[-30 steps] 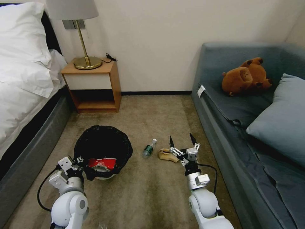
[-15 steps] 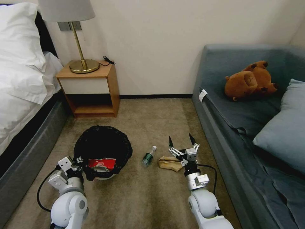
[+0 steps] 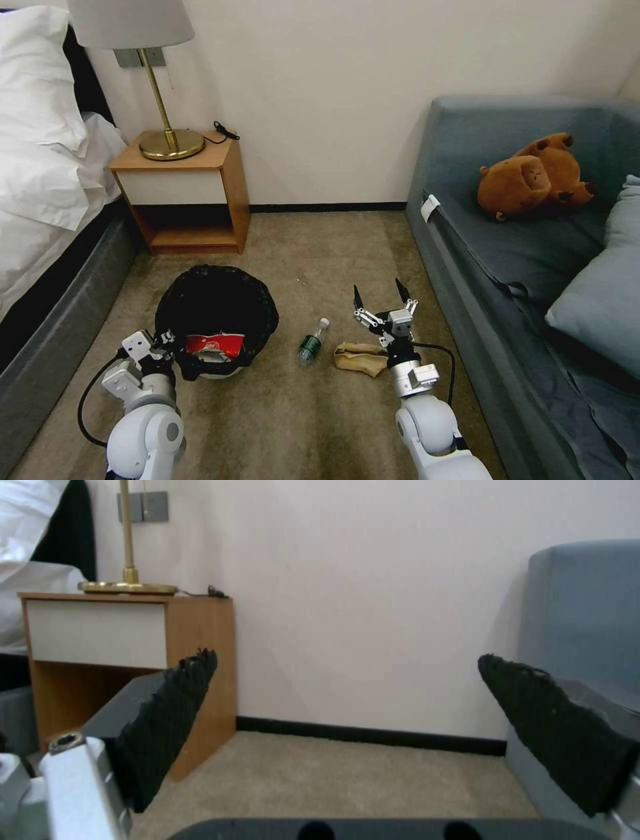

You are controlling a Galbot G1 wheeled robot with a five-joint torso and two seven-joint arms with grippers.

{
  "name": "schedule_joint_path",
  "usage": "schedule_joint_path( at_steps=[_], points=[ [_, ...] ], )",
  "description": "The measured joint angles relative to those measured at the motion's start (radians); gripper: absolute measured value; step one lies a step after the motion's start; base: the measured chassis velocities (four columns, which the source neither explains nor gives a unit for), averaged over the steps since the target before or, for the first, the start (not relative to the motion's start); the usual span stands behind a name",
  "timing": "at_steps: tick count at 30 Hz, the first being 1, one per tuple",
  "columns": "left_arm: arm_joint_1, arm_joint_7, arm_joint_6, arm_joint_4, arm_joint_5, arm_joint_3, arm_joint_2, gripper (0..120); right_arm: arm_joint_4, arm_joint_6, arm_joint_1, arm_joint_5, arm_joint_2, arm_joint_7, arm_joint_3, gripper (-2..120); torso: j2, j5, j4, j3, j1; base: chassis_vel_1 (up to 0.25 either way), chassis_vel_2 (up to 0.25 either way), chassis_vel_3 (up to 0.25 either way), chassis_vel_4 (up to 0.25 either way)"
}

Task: Pick up the trash bin, then pick up the garbage on the floor and place it into the trash bin.

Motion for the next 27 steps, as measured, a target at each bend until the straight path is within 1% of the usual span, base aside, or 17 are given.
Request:
schedule_joint_path(
  at_steps=[14,27],
  points=[
    [0.000,0.000,-0.003,0.002,0.000,0.001,-0.002,4,0.001,0.001,-0.009,0.011,-0.002,0.007,-0.007,96,0.000,0.0000,0.0000,0.000,0.000,-0.069,0.079,0.076,-0.079],
    [0.002,0.001,-0.004,0.001,0.000,-0.002,-0.002,4,-0.002,0.014,-0.006,0.010,0.001,0.008,-0.010,96,0.000,0.0000,0.0000,0.000,0.000,-0.013,0.009,0.014,-0.016]
  ],
)
